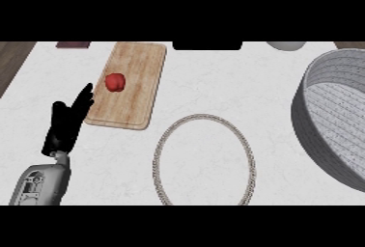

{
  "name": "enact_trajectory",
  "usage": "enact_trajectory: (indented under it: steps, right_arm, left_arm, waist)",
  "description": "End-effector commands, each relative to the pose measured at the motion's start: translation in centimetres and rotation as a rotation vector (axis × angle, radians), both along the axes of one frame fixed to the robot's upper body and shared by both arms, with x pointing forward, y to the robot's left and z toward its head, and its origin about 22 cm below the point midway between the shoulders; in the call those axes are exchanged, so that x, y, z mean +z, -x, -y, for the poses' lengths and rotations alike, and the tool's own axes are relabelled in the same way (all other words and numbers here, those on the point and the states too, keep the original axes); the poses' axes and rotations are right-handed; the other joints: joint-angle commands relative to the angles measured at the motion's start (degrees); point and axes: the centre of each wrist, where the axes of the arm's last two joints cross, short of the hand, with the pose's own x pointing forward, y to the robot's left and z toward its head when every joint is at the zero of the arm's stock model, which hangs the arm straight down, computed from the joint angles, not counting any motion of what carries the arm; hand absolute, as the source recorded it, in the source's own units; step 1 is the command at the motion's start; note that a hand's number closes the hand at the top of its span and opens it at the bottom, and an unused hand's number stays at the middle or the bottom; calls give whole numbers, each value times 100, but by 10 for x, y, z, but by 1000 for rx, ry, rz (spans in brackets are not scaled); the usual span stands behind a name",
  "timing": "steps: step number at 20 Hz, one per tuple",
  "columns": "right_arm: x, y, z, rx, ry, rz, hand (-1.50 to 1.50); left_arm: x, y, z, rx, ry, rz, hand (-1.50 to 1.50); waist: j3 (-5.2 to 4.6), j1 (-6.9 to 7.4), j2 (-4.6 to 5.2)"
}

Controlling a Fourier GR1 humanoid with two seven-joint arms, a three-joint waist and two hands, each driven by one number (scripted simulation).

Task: Pick the tomato from the placemat and place it in the basket

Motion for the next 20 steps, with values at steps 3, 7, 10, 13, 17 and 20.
enact_trajectory:
  steps: [3,7,10,13,17,20]
  right_arm:
    - [-38,-15,22,39,10,-29,150]
    - [-81,-32,43,22,24,-78,150]
    - [-81,-44,29,56,-92,-143,150]
    - [-107,-47,52,-8,-222,-156,-150]
    - [-117,-42,57,13,-282,-132,-150]
    - [-136,-49,40,19,-329,-43,-150]
  left_arm:
    - [-4,7,-2,-2,4,-5,0]
    - [3,3,4,-6,16,-7,0]
    - [9,-15,14,-9,-4,8,0]
    - [-4,-7,-5,-1,-23,-4,0]
    - [3,12,-7,-7,3,5,0]
    - [-1,12,-9,8,-16,7,0]
  waist:
    - [-3,-5,-12]
    - [-1,27,3]
    - [-5,-13,-3]
    - [-3,1,10]
    - [-3,3,-15]
    - [-4,-8,-14]
